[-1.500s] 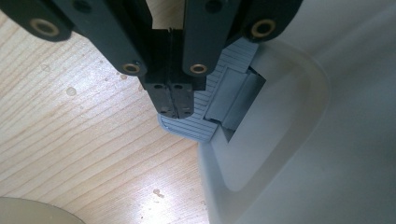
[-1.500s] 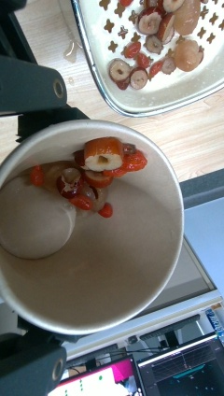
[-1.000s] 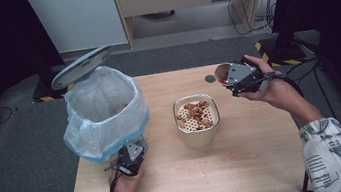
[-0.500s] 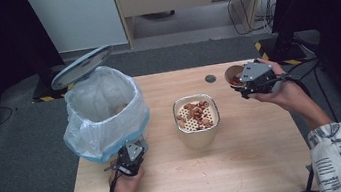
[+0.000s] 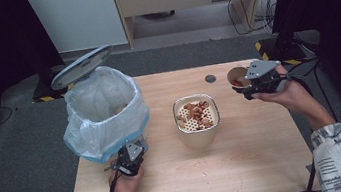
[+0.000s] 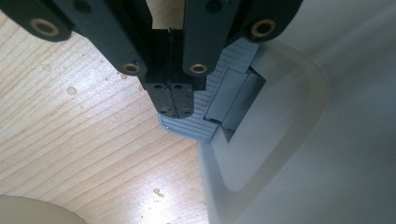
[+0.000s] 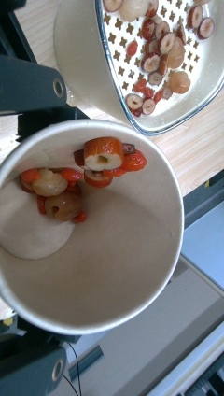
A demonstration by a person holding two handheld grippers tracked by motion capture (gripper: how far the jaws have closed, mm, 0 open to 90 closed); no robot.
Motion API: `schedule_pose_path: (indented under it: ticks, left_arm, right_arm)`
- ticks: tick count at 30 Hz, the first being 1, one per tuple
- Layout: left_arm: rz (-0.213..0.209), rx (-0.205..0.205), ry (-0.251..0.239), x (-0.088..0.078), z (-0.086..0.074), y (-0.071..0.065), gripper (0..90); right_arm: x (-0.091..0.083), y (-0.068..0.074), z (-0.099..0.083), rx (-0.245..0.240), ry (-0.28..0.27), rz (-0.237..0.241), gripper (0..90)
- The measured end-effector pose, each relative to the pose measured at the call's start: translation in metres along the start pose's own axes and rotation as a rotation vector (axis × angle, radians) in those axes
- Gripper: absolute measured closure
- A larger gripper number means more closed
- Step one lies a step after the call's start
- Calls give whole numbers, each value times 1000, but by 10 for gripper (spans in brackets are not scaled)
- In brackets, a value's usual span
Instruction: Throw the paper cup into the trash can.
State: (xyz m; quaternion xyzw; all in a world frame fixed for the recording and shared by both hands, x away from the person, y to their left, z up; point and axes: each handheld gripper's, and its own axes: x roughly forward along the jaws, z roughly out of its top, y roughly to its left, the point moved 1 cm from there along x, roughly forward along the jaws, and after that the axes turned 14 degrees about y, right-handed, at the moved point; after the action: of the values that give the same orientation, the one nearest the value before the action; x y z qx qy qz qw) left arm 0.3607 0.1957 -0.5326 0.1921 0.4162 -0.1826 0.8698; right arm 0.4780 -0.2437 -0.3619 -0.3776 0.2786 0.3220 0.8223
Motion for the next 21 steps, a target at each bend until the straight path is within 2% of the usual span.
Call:
schedule_pose_path:
  ticks: [12,21]
  left_arm:
    - [-1,1,-1,0,0,0,894]
    - [5,-4,-5,0,0,-1,894]
  right_arm:
    - [3,-8,-3,78,-31,103,329]
    - [2,-13,-3,99,-36,155,328]
